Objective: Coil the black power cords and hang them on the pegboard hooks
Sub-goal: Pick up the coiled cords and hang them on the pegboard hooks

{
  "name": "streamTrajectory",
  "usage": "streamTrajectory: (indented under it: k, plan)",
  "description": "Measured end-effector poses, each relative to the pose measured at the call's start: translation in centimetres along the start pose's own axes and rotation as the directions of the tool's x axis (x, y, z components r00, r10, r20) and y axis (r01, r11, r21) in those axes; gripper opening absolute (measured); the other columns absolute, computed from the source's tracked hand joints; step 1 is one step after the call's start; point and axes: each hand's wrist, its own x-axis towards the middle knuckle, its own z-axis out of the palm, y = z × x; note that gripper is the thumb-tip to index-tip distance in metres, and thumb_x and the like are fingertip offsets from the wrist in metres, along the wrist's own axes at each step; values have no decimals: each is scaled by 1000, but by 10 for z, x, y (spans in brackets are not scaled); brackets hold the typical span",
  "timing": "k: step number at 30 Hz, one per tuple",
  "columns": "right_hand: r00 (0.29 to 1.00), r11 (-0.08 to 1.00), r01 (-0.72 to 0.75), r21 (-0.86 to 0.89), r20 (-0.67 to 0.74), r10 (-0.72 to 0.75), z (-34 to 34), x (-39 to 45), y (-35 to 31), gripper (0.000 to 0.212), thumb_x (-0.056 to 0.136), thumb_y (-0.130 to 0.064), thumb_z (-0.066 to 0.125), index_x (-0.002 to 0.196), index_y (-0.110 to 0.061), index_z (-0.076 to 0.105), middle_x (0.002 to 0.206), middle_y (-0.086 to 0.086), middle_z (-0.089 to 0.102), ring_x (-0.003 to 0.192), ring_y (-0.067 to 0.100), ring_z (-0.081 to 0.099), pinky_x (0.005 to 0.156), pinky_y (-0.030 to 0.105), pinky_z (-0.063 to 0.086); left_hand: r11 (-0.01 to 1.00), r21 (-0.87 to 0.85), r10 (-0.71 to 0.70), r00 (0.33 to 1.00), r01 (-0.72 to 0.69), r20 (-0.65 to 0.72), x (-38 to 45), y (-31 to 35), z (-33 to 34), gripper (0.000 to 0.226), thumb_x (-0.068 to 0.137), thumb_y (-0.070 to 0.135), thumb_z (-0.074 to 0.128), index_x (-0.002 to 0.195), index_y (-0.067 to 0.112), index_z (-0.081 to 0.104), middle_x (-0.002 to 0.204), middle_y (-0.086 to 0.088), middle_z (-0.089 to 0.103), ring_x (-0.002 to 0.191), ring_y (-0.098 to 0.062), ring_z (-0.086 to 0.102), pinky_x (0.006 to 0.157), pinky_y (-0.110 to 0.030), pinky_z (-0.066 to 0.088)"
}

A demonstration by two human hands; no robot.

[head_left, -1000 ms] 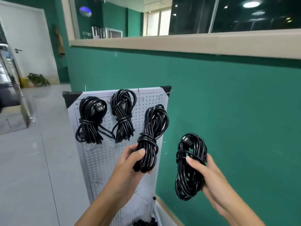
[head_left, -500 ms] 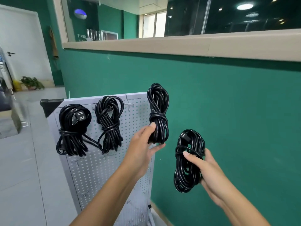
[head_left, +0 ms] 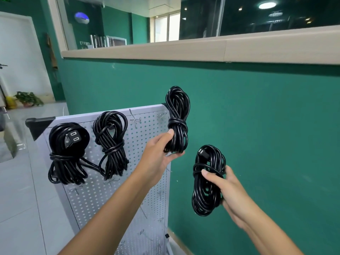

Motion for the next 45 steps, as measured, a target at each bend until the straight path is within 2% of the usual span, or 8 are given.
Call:
streamTrajectory:
  k: [14,17,21,25,30,35,38,45]
  plan:
    - [1000,1000,-10,-27,-15,10,-5,3,4,42,84,-31,80,120,-32,60,112,-8,76,109,14,70,107,48,49,924,-344,-108,978,165,178,1,-3,-3,60,96,43,47,133,-3,58,121,-28,68,72,-21,55,52,-22,45]
    - [1000,1000,-11,-27,-12,10,-6,3,4,44,84,-30,80,122,-31,59,112,-6,77,108,15,71,107,48,49,921,-367,-63,978,133,197,8,-3,-3,84,85,64,61,138,-1,56,124,-27,67,76,-19,58,61,-21,54]
    - [1000,1000,-1,-17,-6,1,-9,5,3,45,85,-28,80,124,-30,58,111,-6,77,107,14,72,106,46,50,920,-376,-44,982,111,182,9,-3,-2,77,75,31,80,140,1,53,136,-24,63,116,-29,69,85,-29,61]
    - [1000,1000,-4,-21,-7,4,-9,6,1,49,83,-31,81,125,-33,56,114,-7,76,109,14,71,107,47,49,899,-422,-77,992,114,103,10,-6,-1,60,85,30,76,133,-2,59,130,-22,68,118,-34,69,80,-29,62]
    - [1000,999,-11,-32,-4,11,-7,5,1,42,85,-29,80,120,-34,58,108,-9,77,105,12,72,106,46,50,926,-357,-123,992,127,34,14,-6,0,58,84,38,68,128,1,62,116,-17,72,104,-29,71,77,-33,62]
    - [1000,1000,-11,-19,-4,11,-8,1,-1,44,83,-29,82,121,-33,59,112,-7,76,108,13,71,107,45,49,955,-265,-88,981,132,171,14,0,-12,46,88,26,74,124,-1,63,110,-16,74,98,-29,73,82,-31,60]
    - [999,999,38,27,-22,-38,-12,0,-3,73,69,-40,90,133,-30,56,123,-6,73,119,16,66,113,50,43,996,-61,-43,968,60,248,16,8,-25,47,84,18,70,126,-2,61,115,-13,73,105,-23,70,90,-31,58]
    - [987,937,156,313,-84,-136,-20,2,-29,55,78,-27,73,131,-20,58,125,7,72,115,23,67,110,59,44,956,283,7,970,-78,244,19,29,-38,36,88,30,69,115,5,67,105,-7,74,97,-18,65,91,-37,52]
